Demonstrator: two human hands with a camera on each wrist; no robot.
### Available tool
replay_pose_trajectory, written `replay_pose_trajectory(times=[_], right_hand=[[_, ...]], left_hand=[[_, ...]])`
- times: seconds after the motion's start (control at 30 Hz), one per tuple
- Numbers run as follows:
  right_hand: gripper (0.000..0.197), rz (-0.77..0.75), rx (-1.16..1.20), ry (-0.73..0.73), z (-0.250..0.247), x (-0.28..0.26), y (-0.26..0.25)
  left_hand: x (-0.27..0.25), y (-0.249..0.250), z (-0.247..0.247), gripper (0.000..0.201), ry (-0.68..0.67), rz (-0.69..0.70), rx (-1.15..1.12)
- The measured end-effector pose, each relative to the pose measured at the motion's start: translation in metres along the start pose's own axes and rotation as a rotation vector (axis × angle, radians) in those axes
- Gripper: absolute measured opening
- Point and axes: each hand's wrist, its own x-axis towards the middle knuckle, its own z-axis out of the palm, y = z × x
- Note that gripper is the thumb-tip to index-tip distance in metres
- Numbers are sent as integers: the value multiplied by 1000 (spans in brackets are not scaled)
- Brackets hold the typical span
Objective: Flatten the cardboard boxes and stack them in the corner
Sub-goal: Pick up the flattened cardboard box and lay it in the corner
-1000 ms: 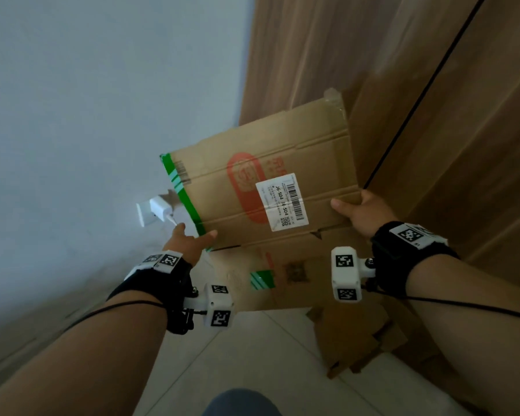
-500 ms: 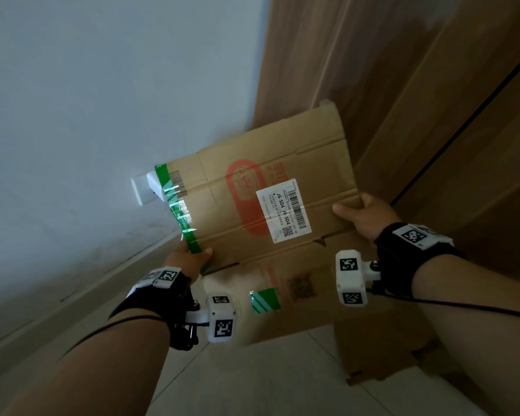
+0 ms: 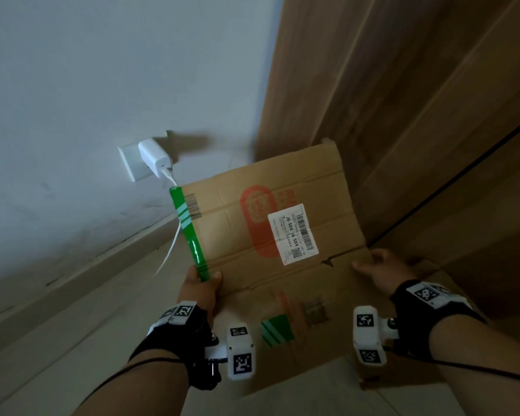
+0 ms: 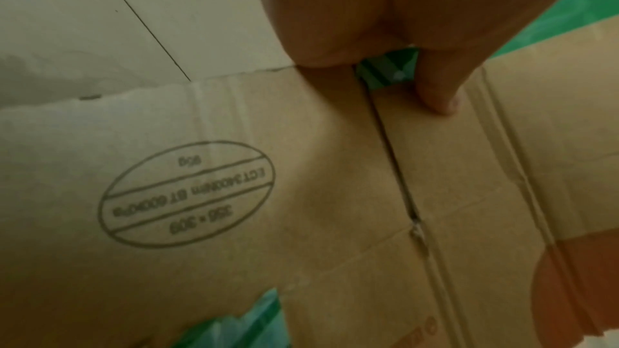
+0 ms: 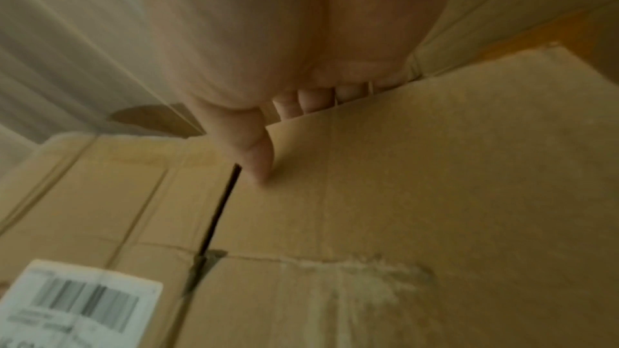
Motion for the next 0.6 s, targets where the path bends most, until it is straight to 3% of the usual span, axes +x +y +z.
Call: replay_pose_trajectory(times=[0.17, 0.23, 0.33, 0.6], right_hand=[[59, 67, -101, -26, 7, 7, 25], [57, 74, -131, -36, 9, 9, 30], [57, 68, -133, -46, 11, 12, 30], [60, 126, -73, -4, 13, 31, 39]], left_hand=[[-6, -12, 12, 12, -57, 37, 136], [-7, -16, 14, 22, -58, 27, 210], [-1, -20, 14, 45, -6, -21, 285], [29, -22, 5, 55, 119, -163, 360]])
